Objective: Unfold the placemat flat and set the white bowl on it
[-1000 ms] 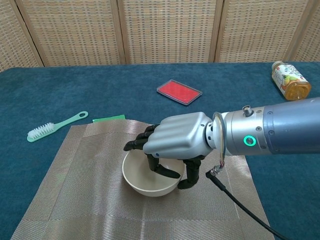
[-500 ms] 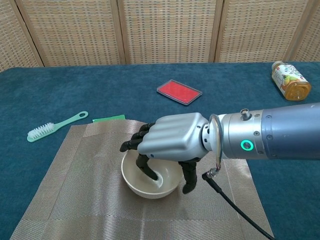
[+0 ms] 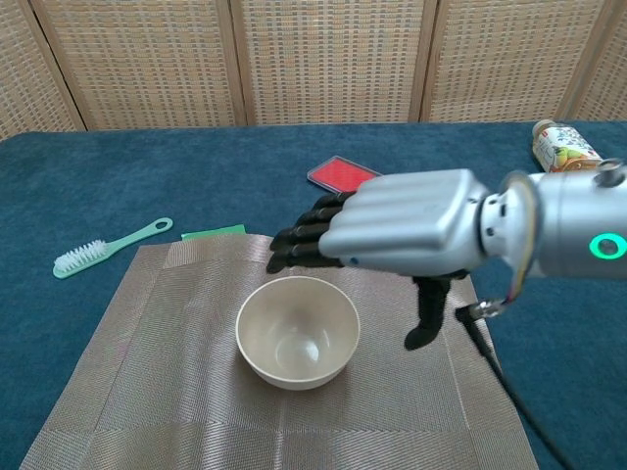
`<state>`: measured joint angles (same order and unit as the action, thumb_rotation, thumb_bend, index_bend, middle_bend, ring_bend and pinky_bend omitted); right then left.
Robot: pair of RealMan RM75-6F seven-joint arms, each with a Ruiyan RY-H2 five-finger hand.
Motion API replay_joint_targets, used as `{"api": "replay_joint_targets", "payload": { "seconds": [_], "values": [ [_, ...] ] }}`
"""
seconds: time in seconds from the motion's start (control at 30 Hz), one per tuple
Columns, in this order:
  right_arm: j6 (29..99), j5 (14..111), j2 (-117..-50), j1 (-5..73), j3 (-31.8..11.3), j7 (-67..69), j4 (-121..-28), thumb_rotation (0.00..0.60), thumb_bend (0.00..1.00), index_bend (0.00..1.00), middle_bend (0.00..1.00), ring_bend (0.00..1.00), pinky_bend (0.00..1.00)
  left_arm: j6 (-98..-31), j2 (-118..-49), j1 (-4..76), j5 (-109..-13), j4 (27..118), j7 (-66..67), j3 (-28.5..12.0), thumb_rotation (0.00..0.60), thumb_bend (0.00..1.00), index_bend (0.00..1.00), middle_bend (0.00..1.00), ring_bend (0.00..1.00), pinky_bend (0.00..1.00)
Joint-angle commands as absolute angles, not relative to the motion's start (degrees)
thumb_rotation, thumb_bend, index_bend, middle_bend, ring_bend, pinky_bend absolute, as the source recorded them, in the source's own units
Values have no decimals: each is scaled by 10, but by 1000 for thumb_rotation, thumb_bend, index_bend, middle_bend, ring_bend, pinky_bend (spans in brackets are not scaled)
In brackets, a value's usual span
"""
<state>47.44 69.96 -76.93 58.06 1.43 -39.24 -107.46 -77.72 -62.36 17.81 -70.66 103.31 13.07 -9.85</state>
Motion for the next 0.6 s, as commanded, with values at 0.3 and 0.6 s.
{"api": "replay_joint_targets", "payload": {
  "seconds": [0.3,0.6],
  "values": [
    [697,878,-635,419,92,-324,-1067,600,0,66,0,0,0,-812,-619,151,-745,1039,121,-77,600,0,0,0,0,0],
    [901,871,-668,254,69,-159,-943,600,0,66,0,0,0,-865,-627,101,-804,1016,93,-37,600,0,0,0,0,0]
  ]
}}
